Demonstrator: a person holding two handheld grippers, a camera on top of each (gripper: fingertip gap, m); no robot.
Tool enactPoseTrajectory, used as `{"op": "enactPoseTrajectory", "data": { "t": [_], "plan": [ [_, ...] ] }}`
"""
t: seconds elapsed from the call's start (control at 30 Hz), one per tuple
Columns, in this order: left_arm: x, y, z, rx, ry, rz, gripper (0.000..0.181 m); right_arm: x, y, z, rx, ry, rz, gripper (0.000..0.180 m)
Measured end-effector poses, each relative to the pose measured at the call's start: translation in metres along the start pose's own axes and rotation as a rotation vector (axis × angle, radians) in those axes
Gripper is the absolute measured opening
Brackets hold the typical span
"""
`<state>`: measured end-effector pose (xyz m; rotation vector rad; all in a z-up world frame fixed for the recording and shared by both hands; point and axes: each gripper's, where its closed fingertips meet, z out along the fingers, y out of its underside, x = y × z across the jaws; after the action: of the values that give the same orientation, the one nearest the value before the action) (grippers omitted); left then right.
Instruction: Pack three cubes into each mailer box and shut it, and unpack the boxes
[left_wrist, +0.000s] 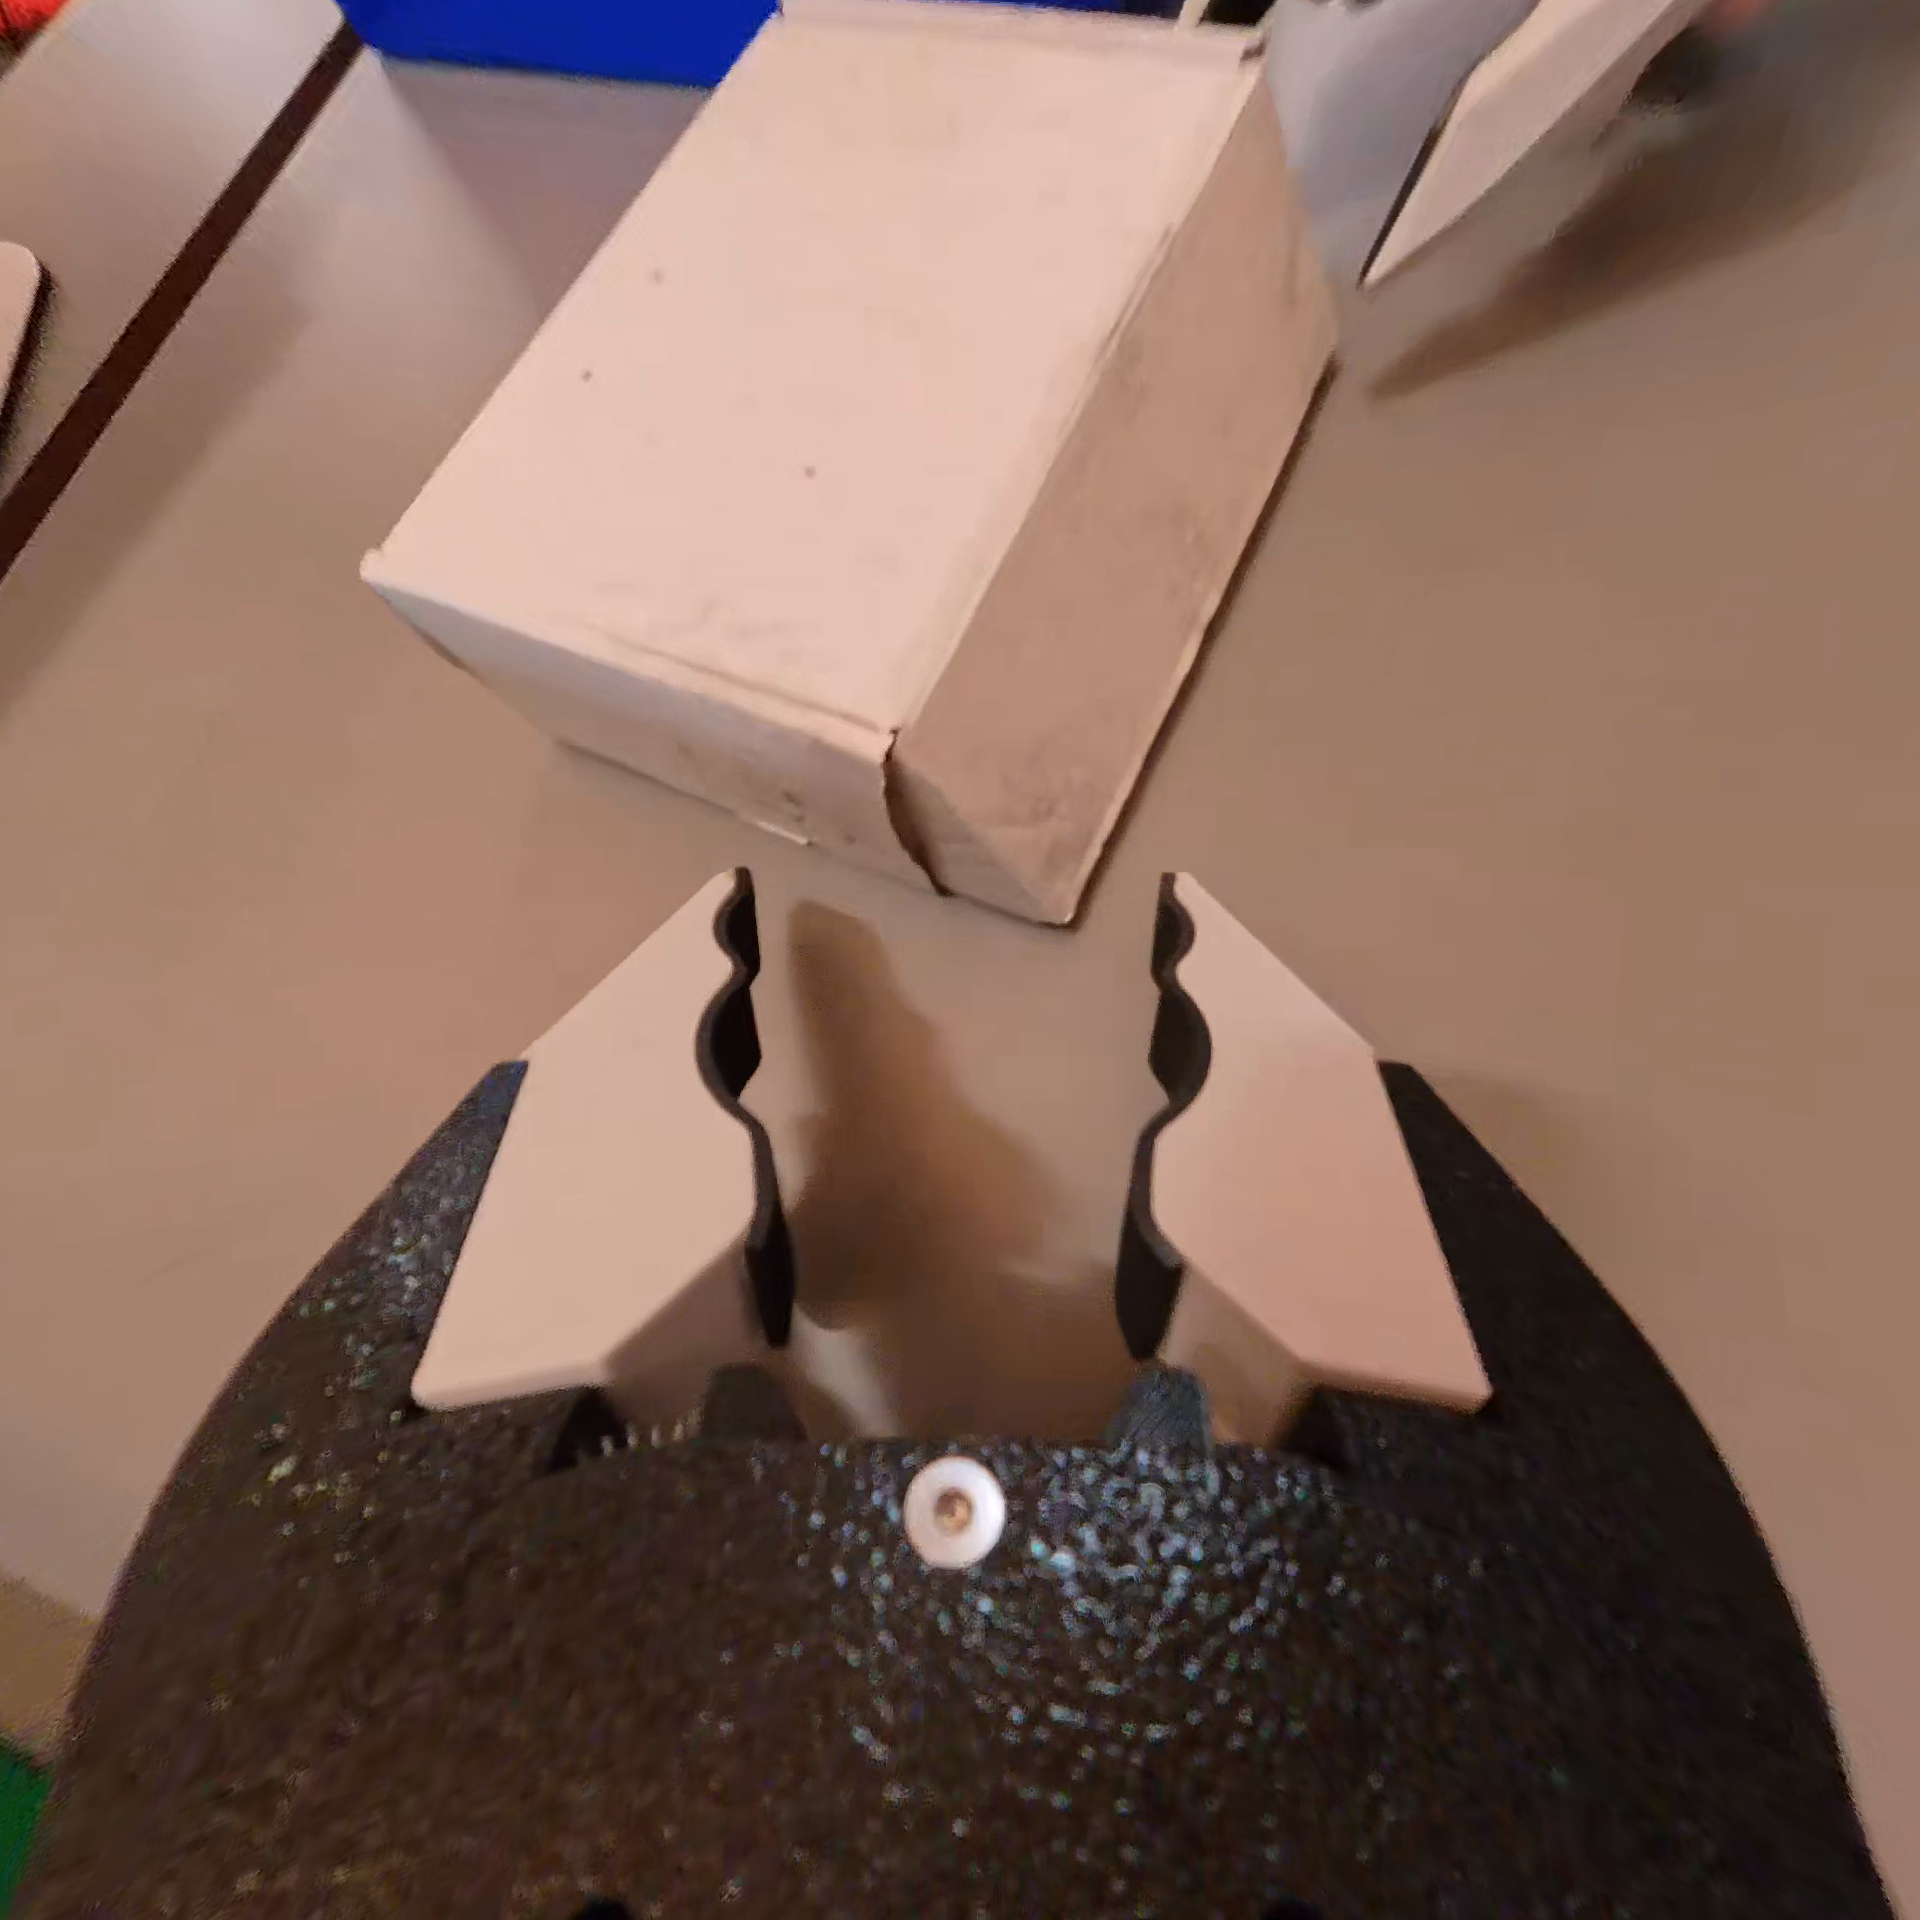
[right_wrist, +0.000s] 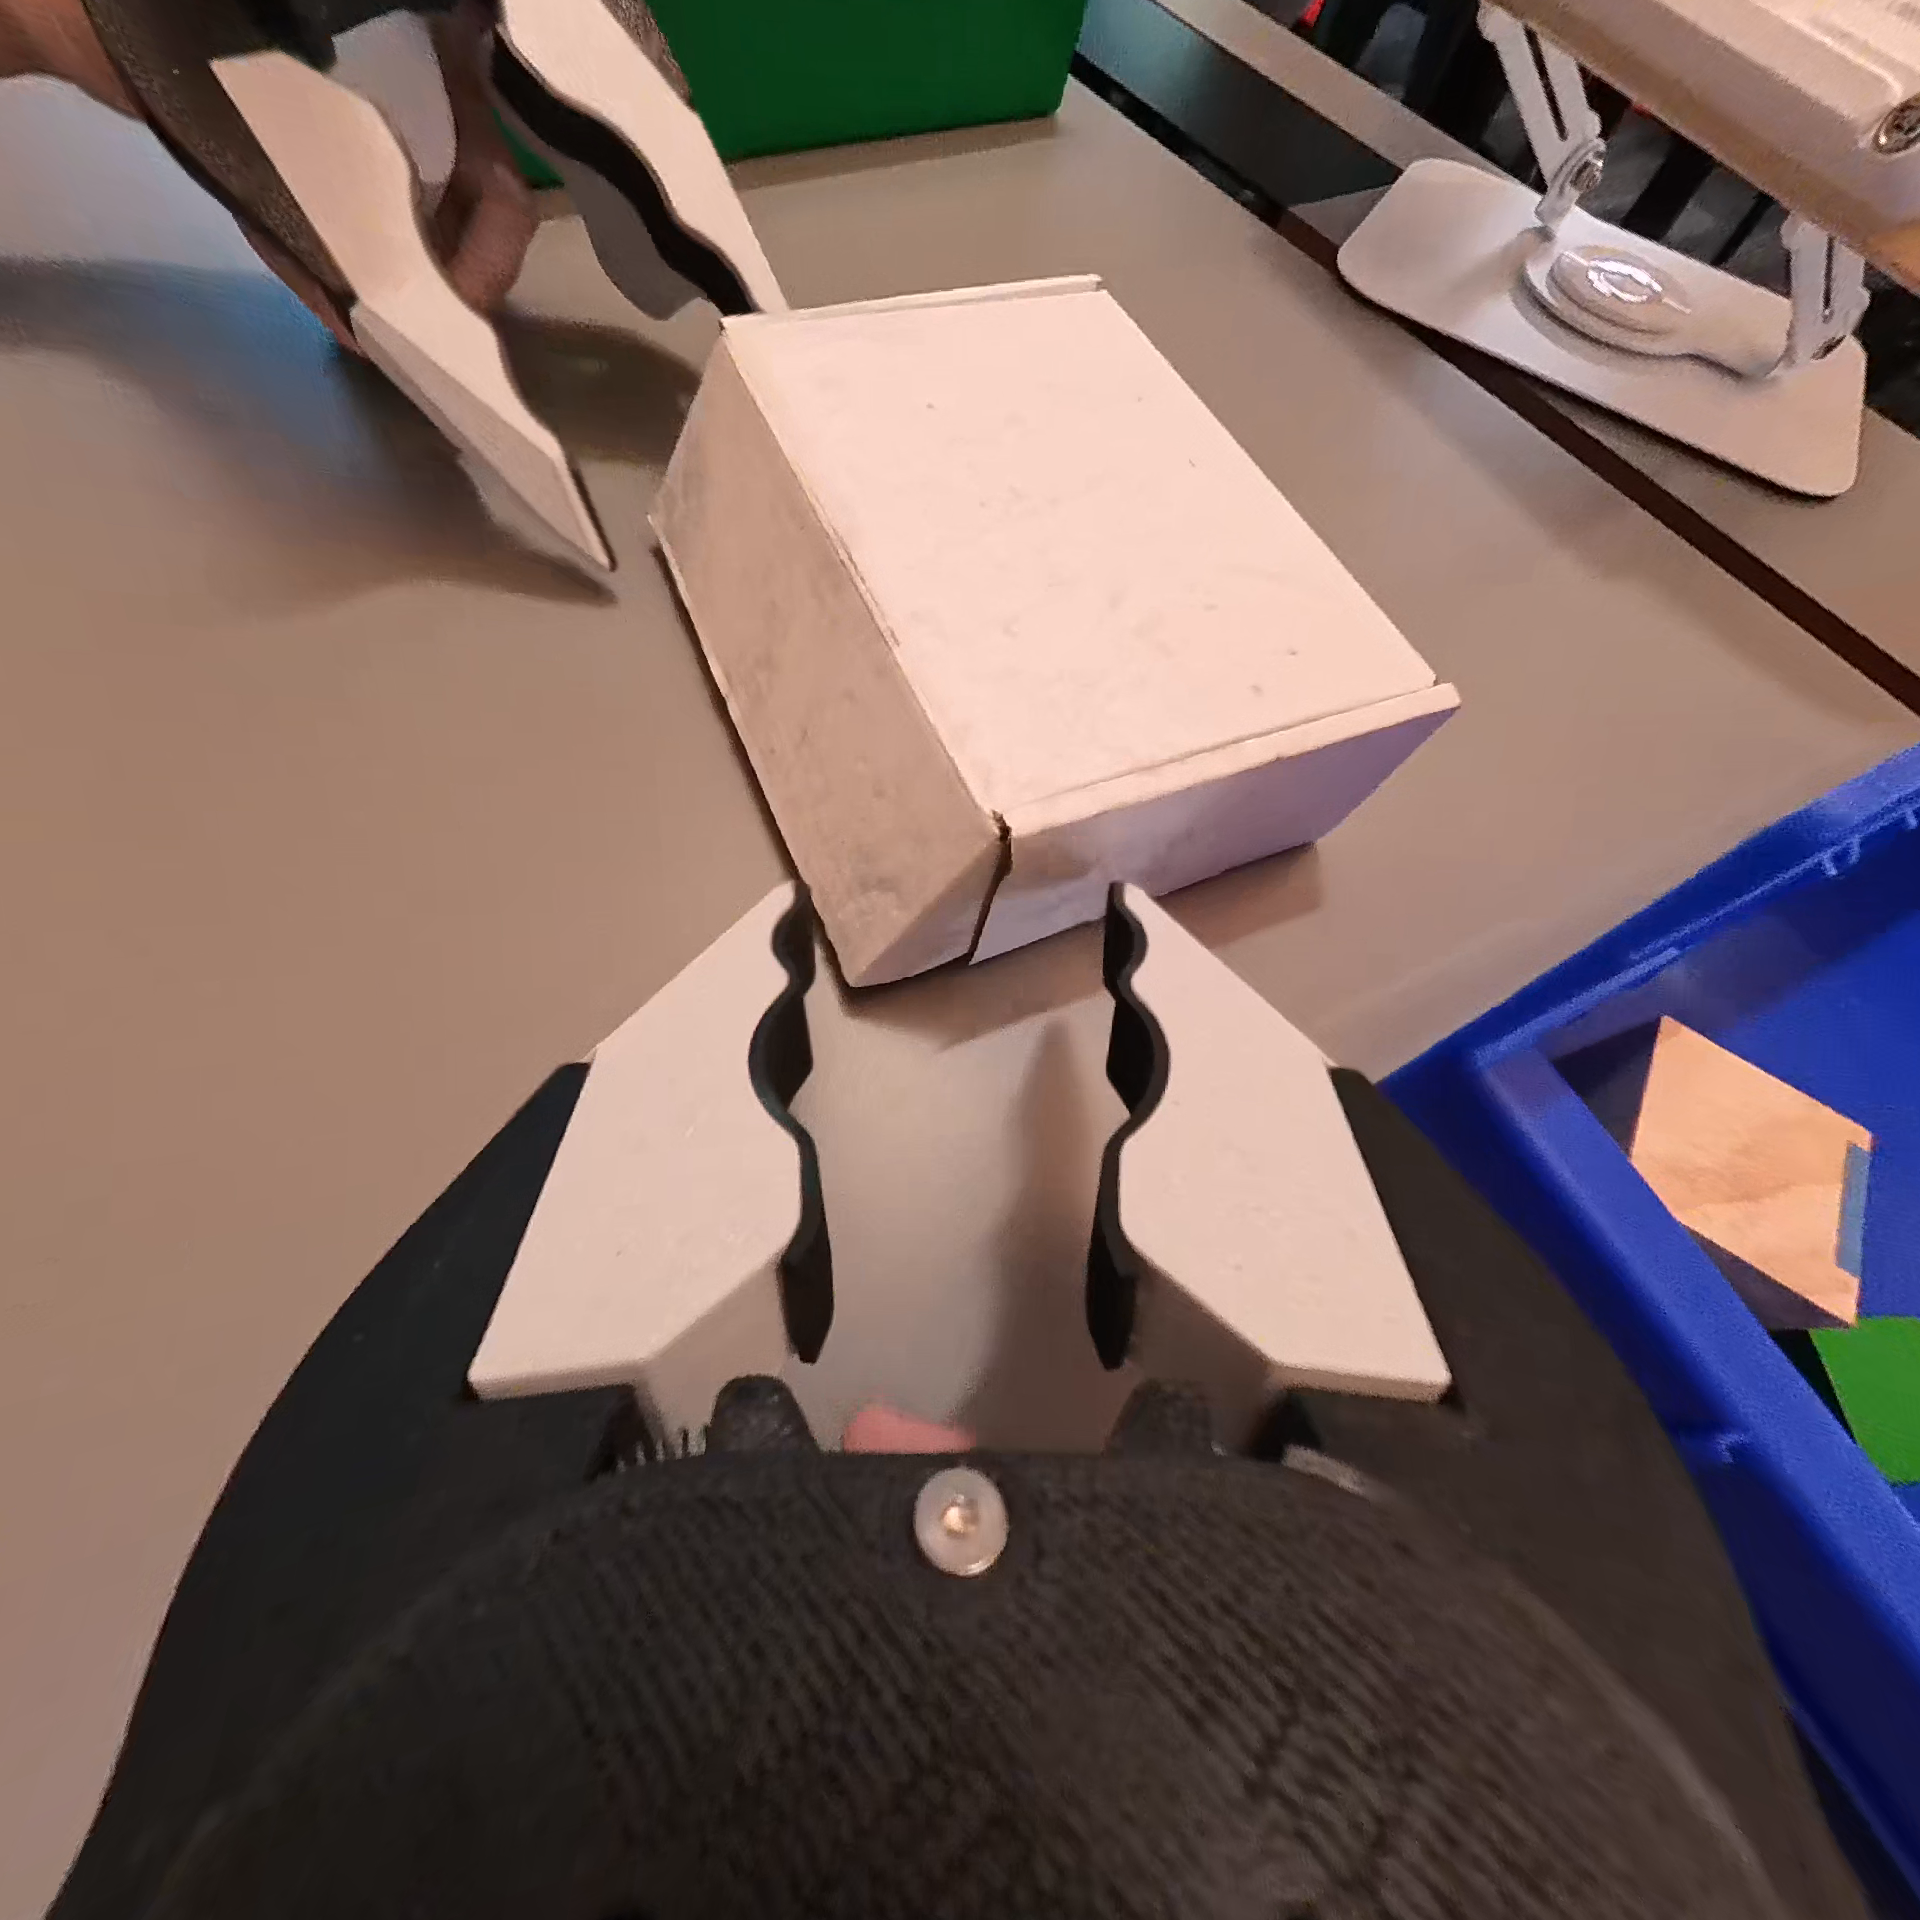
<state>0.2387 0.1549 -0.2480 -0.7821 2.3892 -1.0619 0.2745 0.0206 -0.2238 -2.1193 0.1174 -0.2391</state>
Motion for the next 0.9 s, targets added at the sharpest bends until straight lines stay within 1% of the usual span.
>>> {"op": "enactPoseTrajectory", "data": {
  "t": [0.07, 0.17, 0.2, 0.23, 0.33, 0.5, 0.77, 0.9],
  "plan": [
    [-0.004, 0.004, 0.002, -0.025, -0.005, -0.009, 0.071, 0.003, 0.004, 0.0, -0.024, 0.005, -0.016, 0.053],
    [-0.003, -0.001, 0.001, 0.007, 0.034, -0.03, 0.064, 0.004, 0.01, 0.005, -0.054, -0.011, -0.045, 0.052],
    [-0.003, -0.004, 0.001, 0.022, 0.047, -0.04, 0.064, 0.001, 0.013, 0.007, -0.066, -0.035, -0.055, 0.048],
    [-0.003, -0.006, 0.002, 0.033, 0.059, -0.049, 0.062, -0.004, 0.014, 0.008, -0.07, -0.073, -0.067, 0.039],
    [-0.002, -0.007, 0.005, 0.025, 0.091, -0.056, 0.054, -0.002, 0.014, 0.009, -0.068, -0.08, -0.101, 0.035],
    [-0.008, -0.007, 0.009, 0.018, 0.069, -0.046, 0.051, 0.005, 0.014, 0.013, -0.079, -0.077, -0.088, 0.032],
    [-0.019, -0.006, 0.015, -0.011, -0.046, 0.011, 0.037, 0.009, 0.015, 0.016, -0.094, -0.02, -0.12, 0.022],
    [-0.019, -0.007, 0.015, -0.01, -0.041, 0.003, 0.039, 0.01, 0.016, 0.016, -0.096, 0.007, -0.125, 0.021]
  ]
}}
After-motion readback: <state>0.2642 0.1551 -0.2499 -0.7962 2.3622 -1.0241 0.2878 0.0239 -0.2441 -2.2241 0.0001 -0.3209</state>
